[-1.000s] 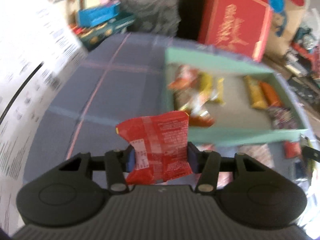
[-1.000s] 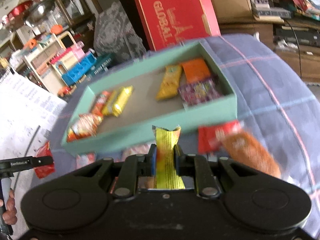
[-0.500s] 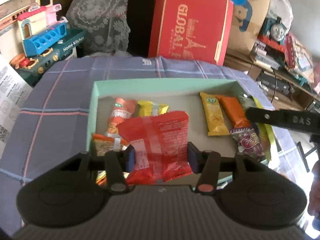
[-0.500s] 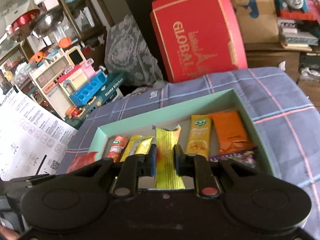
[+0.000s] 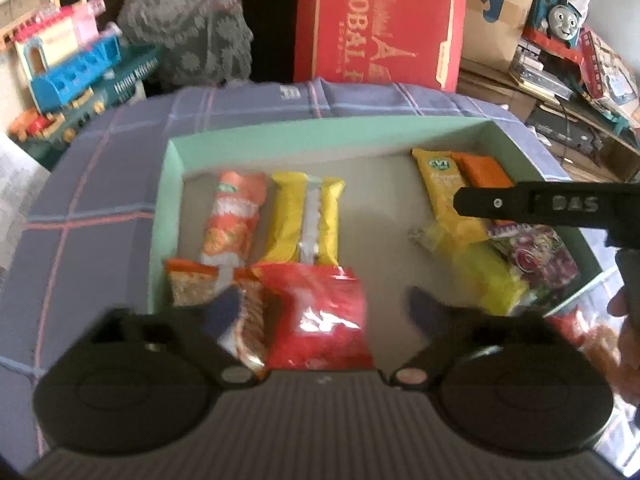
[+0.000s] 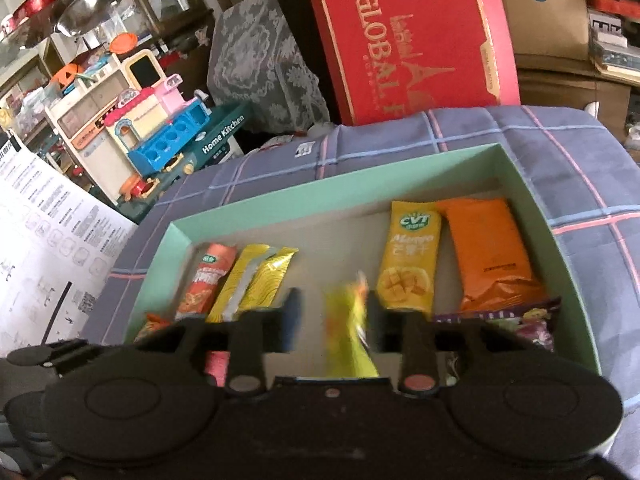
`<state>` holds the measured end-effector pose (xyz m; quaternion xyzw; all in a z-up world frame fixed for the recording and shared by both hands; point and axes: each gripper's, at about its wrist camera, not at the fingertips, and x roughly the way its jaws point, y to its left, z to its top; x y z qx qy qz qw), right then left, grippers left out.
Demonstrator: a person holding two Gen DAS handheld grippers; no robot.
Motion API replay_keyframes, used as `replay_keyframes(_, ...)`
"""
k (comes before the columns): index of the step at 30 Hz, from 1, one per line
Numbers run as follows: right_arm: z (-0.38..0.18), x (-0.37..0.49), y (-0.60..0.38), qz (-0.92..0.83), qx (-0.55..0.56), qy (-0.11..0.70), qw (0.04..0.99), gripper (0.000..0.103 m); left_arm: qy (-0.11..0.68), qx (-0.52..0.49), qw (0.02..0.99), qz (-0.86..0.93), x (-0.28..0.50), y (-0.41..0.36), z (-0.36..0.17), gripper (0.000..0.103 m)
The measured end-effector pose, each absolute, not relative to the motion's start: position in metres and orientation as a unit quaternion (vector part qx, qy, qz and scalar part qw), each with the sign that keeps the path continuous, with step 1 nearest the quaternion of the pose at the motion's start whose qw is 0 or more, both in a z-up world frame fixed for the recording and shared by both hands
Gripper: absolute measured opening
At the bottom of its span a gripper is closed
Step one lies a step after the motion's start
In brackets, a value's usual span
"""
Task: Organize snacks
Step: 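Carry red packet and yellow bar into the teal box, open both grippers, then grasp the red foil candy with left while right grasps the orange bread cake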
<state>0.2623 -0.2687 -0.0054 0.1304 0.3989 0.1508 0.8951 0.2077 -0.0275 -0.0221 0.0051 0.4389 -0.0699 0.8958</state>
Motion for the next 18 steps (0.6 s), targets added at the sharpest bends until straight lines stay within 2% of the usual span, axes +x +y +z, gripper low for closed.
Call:
replay_keyframes(1, -0.004, 0.260, -0.270, 0.148, 0.129, 0.394, 0.898, 0.084, 0.428, 0.011, 0.902, -0.065, 0.205, -0.029, -0.020, 0.103)
replay_keyframes(2, -0.001, 0.257, -0.272, 0.144, 0.126, 0.387, 0.902, 0.094, 0.424, 0.015, 0.903, -0.064, 0.204, -0.031, -0.019, 0.103)
replay_keyframes(5, 0.005, 0.249, -0.279, 0.143, 0.126, 0.378, 0.906, 0.103, 0.427, 0.011, 0.901, -0.069, 0.203, -0.033, -0.016, 0.103)
replay_keyframes(18, 0.030, 0.195, -0.315, 0.137, 0.149, 0.368, 0.908, 0.103, 0.418, 0.006, 0.905, -0.077, 0.154, -0.032, 0.005, 0.103)
